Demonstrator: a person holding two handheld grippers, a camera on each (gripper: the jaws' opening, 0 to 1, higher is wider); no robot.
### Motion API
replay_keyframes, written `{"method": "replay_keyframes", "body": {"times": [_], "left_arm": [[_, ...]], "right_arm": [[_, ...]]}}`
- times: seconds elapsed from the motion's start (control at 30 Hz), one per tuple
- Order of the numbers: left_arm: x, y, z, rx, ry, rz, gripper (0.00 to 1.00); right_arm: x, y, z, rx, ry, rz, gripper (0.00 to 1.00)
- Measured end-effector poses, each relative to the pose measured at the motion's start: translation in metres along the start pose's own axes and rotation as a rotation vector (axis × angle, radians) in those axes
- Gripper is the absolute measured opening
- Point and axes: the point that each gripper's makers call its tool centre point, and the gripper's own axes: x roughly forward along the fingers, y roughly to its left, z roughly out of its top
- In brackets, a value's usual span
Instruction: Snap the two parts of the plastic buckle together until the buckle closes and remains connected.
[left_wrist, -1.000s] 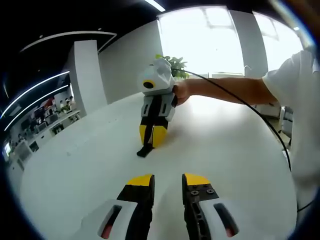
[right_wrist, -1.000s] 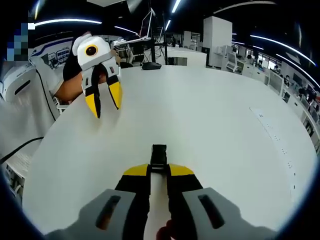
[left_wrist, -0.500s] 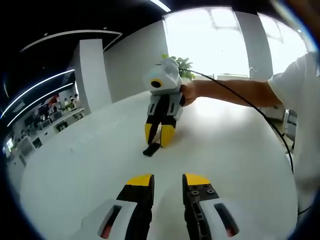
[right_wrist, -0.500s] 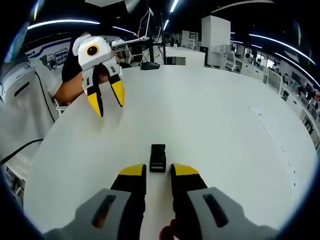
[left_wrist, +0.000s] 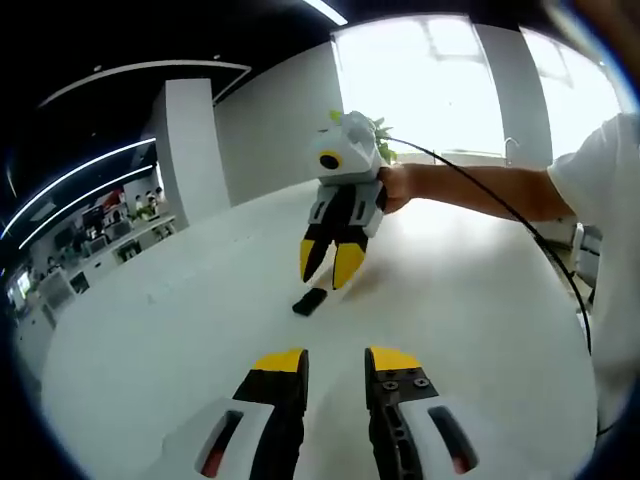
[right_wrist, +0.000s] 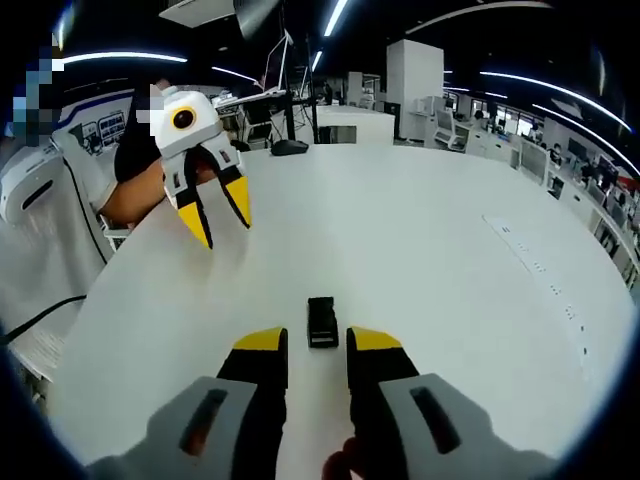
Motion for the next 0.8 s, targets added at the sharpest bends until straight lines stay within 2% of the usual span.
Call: {"method": "replay_keyframes", "body": {"times": [0.17, 0.23, 0.3, 0.37, 0.43, 0.47, 0.53, 0.8], "left_arm": [[-0.001, 0.011, 0.004, -0.021, -0.017, 0.070, 0.22], [-0.002, 0.018, 0.007, -0.020, -0.029, 0.124, 0.22], [-0.002, 0.019, 0.012, -0.053, -0.050, 0.137, 0.22], [-0.004, 0.022, 0.015, -0.069, -0.057, 0.162, 0.22], [-0.005, 0.025, 0.015, -0.081, -0.054, 0.187, 0.23], [-0.005, 0.027, 0.015, -0.098, -0.050, 0.207, 0.23], [-0.007, 0.030, 0.017, -0.109, -0.059, 0.230, 0.23], [-0.012, 0.038, 0.012, -0.172, -0.041, 0.323, 0.24]], "right_arm": [[-0.011, 0.009, -0.001, 0.045, -0.019, -0.086, 0.22], [-0.015, 0.012, -0.003, 0.064, -0.026, -0.135, 0.22], [-0.018, 0.017, -0.006, 0.063, -0.013, -0.168, 0.22], [-0.024, 0.021, -0.006, 0.090, -0.013, -0.234, 0.23], [-0.030, 0.023, -0.002, 0.131, -0.047, -0.291, 0.26], [-0.032, 0.024, -0.003, 0.136, -0.041, -0.308, 0.26], [-0.039, 0.025, -0.002, 0.158, -0.053, -0.390, 0.26], [-0.064, 0.033, -0.001, 0.300, -0.140, -0.581, 0.28]]}}
